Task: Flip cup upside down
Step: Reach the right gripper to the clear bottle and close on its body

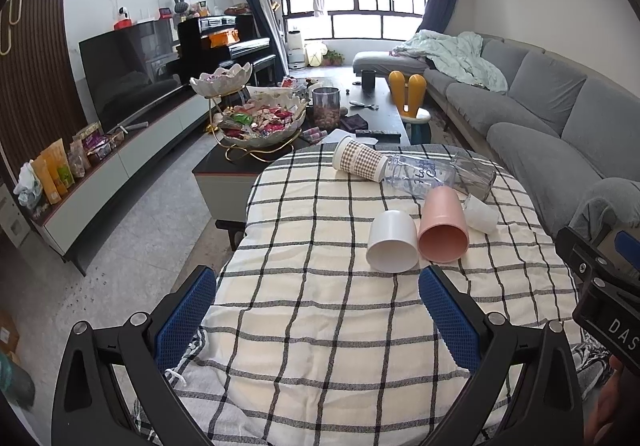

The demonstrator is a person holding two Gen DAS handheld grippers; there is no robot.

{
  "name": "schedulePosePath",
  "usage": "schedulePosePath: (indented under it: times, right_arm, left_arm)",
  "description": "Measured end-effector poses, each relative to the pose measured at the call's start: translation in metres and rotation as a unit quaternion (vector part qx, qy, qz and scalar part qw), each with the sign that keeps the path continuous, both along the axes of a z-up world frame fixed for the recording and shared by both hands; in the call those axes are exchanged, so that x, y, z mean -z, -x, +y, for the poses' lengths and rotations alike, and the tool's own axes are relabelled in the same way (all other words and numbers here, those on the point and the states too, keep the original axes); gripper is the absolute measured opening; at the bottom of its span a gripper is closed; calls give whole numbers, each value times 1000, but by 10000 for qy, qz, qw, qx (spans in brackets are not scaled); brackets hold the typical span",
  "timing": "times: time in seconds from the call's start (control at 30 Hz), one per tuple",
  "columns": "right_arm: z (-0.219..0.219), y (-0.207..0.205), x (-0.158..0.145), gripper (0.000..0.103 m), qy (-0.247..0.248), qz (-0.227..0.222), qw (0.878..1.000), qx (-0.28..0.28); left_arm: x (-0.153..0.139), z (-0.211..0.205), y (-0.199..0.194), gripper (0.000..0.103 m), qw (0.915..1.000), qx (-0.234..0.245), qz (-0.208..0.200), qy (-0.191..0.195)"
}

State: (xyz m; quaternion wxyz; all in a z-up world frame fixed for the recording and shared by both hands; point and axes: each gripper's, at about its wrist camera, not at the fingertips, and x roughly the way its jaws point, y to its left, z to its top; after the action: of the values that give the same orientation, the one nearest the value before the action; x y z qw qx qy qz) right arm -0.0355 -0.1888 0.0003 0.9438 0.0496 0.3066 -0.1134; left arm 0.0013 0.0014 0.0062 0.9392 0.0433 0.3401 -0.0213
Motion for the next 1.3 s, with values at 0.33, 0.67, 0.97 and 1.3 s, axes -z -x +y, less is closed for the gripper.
schedulePosePath:
  times: [0.33, 0.67, 0.97, 1.3]
  right_arm:
    - [9, -42, -5, 98, 208, 123, 9994, -249]
    - [21, -133, -9, 98, 406, 578, 9921, -1039]
    - [31, -232, 17, 98, 905, 1628, 9662, -1780]
    - [45, -322, 63, 94, 1806, 2865, 9018, -2682]
  left_arm:
    - [3, 10, -32, 103, 9980, -595, 191, 97]
    - [-7, 22, -75, 103, 9901, -1353, 36, 376]
    - [7, 16, -129, 103, 9767, -2054, 259, 575]
    - [39, -3, -192, 103, 9595, -2604, 753, 770]
